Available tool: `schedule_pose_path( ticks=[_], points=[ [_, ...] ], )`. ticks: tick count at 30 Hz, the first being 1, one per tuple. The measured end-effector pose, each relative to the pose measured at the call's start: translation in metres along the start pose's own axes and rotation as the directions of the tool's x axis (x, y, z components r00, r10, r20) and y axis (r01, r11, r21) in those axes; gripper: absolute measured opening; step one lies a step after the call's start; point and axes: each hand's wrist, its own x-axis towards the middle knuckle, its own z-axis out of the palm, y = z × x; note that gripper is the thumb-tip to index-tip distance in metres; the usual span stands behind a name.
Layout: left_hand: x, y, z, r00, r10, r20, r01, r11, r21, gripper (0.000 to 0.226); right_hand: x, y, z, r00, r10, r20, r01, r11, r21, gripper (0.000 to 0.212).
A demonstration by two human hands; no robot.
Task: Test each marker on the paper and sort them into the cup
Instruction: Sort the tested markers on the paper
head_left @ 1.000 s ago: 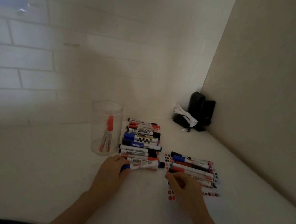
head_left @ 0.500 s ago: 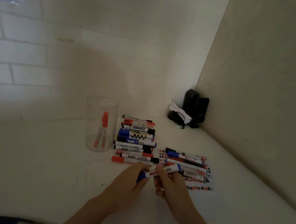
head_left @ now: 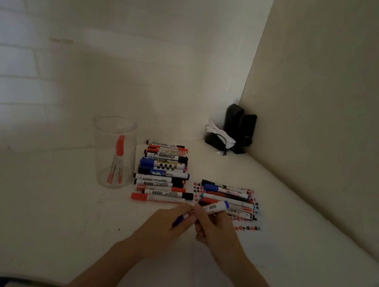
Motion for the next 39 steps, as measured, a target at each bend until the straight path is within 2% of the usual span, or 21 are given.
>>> schedule_pose_path(
  ticks=[3, 9, 13, 15, 17, 20, 22, 24, 28, 32, 39],
  points=[
    [0.001, 0.000, 0.003, 1.000, 0.003, 0.010, -0.003, 1.000, -0.001, 0.013, -0.004, 0.000, -0.005, 0.999, -0.013, 0.036, 0.011, 0.999, 0.046, 0.025],
    [0.004, 0.000, 0.010, 1.000, -0.010, 0.005, 0.011, 1.000, -0.024, 0.017, -0.006, 0.001, -0.017, 0.999, -0.023, 0.037, 0.022, 1.000, 0.021, 0.036],
    [0.003, 0.005, 0.008, 0.998, -0.044, 0.036, 0.046, 0.997, -0.063, 0.027, -0.007, -0.004, -0.029, 0.998, -0.026, 0.063, 0.024, 0.999, 0.036, 0.026],
    [0.003, 0.004, 0.005, 0.988, -0.139, 0.073, 0.137, 0.990, 0.025, 0.038, -0.006, -0.002, -0.040, 1.000, -0.015, -0.005, 0.015, 0.996, 0.085, 0.022],
    [0.001, -0.006, 0.000, 0.968, -0.242, 0.062, 0.230, 0.961, 0.151, 0.059, -0.004, 0.000, -0.054, 0.996, 0.016, -0.084, -0.005, 0.992, 0.130, 0.020],
    [-0.001, -0.017, -0.003, 0.979, -0.184, 0.085, 0.142, 0.921, 0.362, 0.068, -0.001, 0.004, -0.065, 0.992, 0.050, -0.117, -0.030, 0.986, 0.166, 0.017],
    [0.001, -0.017, 0.000, 0.971, -0.210, 0.115, 0.139, 0.886, 0.442, 0.067, 0.001, 0.007, -0.064, 0.988, 0.042, -0.146, -0.033, 0.997, 0.065, 0.017],
    [0.002, -0.017, 0.006, 0.962, -0.246, 0.116, 0.162, 0.861, 0.483, 0.065, 0.002, 0.011, -0.060, 0.978, -0.001, -0.208, -0.027, 0.991, -0.133, 0.015],
    [0.001, -0.021, 0.016, 0.959, -0.257, 0.116, 0.155, 0.824, 0.545, 0.069, 0.001, 0.025, -0.053, 0.957, -0.104, -0.271, -0.029, 0.895, -0.445, 0.020],
    [-0.001, -0.023, 0.017, 0.971, -0.228, 0.072, 0.151, 0.818, 0.555, 0.070, -0.002, 0.032, -0.057, 0.929, -0.165, -0.331, -0.022, 0.869, -0.495, 0.019],
    [-0.002, -0.026, 0.020, 0.970, -0.235, 0.060, 0.164, 0.817, 0.553, 0.070, 0.000, 0.034, -0.057, 0.940, -0.178, -0.290, -0.002, 0.850, -0.526, 0.015]
  ],
)
